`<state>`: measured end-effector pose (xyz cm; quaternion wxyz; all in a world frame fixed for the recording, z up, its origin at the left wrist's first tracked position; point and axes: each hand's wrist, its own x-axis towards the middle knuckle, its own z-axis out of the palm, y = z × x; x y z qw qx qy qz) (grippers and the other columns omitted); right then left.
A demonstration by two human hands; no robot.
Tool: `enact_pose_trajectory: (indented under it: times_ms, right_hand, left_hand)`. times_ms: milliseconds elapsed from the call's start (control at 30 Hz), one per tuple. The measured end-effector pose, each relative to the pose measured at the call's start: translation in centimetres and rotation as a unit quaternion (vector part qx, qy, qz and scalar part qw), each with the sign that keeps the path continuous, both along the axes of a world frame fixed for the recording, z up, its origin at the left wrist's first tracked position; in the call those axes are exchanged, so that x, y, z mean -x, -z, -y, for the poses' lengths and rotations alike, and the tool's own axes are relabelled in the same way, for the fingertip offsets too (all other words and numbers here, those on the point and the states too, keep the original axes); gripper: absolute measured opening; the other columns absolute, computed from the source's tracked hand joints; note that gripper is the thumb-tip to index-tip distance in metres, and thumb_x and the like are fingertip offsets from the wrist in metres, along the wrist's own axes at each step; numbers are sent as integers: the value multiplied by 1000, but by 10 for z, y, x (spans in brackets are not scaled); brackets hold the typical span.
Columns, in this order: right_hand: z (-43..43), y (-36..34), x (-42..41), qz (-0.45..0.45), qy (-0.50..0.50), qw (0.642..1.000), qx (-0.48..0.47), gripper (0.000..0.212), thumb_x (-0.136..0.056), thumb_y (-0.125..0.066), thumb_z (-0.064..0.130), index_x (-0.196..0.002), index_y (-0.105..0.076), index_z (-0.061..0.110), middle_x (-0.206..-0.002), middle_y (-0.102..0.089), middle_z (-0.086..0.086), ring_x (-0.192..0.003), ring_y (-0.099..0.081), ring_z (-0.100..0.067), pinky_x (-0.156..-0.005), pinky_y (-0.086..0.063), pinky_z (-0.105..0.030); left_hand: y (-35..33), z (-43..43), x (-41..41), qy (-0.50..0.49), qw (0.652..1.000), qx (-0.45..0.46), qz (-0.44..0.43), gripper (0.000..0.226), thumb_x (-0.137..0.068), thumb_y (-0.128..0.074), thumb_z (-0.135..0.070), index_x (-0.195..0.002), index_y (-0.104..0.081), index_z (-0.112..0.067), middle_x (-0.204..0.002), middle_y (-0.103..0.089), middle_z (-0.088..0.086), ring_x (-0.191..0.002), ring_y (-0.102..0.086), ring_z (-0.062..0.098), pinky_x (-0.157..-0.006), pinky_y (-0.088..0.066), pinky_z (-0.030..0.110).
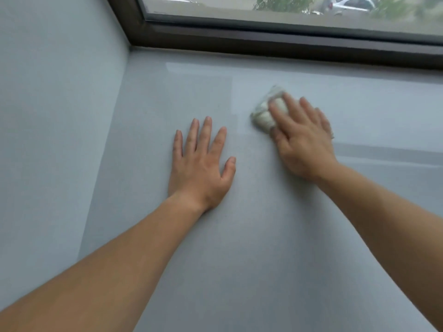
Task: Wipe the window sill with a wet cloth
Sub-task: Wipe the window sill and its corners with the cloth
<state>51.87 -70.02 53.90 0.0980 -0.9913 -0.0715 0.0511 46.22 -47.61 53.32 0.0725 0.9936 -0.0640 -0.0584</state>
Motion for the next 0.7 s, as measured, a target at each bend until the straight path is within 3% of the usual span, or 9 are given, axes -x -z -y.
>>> enact_pose_trajectory:
  times_ms: [100,167,300,367,467,500,633,700]
  right_hand:
    - [-9,-1,-26,-3,149,989,-13,52,-101,-26,46,-153,-19,44,-166,-6,9,-152,-4,-27,-122,-2,-47]
    - [-37,1,-20,2,110,994,4,53,-102,-25,47,-154,-17,42,-166,-5,8,-152,-3,-28,-121,-1,-48]
    - [-47,-1,-11,4,-83,997,-4,51,-102,-26,51,-152,-21,46,-165,-11,12,-152,-6,-22,-122,-4,-43]
    - [-30,1,-37,4,-43,999,-1,51,-102,-26,50,-152,-20,46,-165,-10,12,-152,-7,-23,-121,-4,-43]
    - [-38,1,-67,3,127,992,-17,52,-102,-24,46,-153,-19,43,-166,-7,7,-152,-4,-28,-121,-1,-47]
    - [-49,2,-67,8,133,991,-16,52,-102,-23,45,-153,-19,42,-166,-6,6,-152,-3,-29,-121,0,-48]
    - [-44,0,-54,1,-31,999,-8,51,-102,-25,50,-153,-21,43,-165,-9,9,-152,-6,-25,-121,-2,-45]
    - [-7,-1,-62,1,-10,1000,1,52,-102,-27,51,-153,-21,44,-165,-10,9,-151,-9,-25,-121,-3,-44]
  left_hand:
    - [1,0,0,-3,1000,2,2,70,-93,-16,-56,-157,-11,-28,-166,2,3,-152,9,22,-121,5,50]
    - [2,0,-1,-4,1000,9,8,70,-92,-18,-56,-157,-14,-27,-166,-1,4,-152,7,22,-121,4,51]
    - [1,-2,-1,-4,1000,9,12,70,-93,-19,-56,-156,-17,-26,-166,-3,4,-153,5,22,-121,2,51]
    - [1,-1,-2,-2,1000,10,8,70,-93,-18,-56,-157,-15,-27,-166,0,4,-152,8,22,-121,3,51]
    - [1,-1,-2,-5,1000,15,9,69,-93,-18,-56,-157,-13,-28,-166,1,3,-152,10,21,-121,4,51]
    - [2,-1,-2,-5,1000,15,8,69,-93,-18,-56,-157,-13,-29,-166,1,3,-152,10,21,-121,4,51]
    - [1,-2,-1,-3,1000,14,6,69,-93,-19,-56,-157,-14,-28,-166,0,3,-152,9,22,-121,4,51]
    - [1,-2,-1,-2,1000,9,3,69,-94,-18,-56,-157,-12,-28,-166,2,4,-152,10,22,-121,4,51]
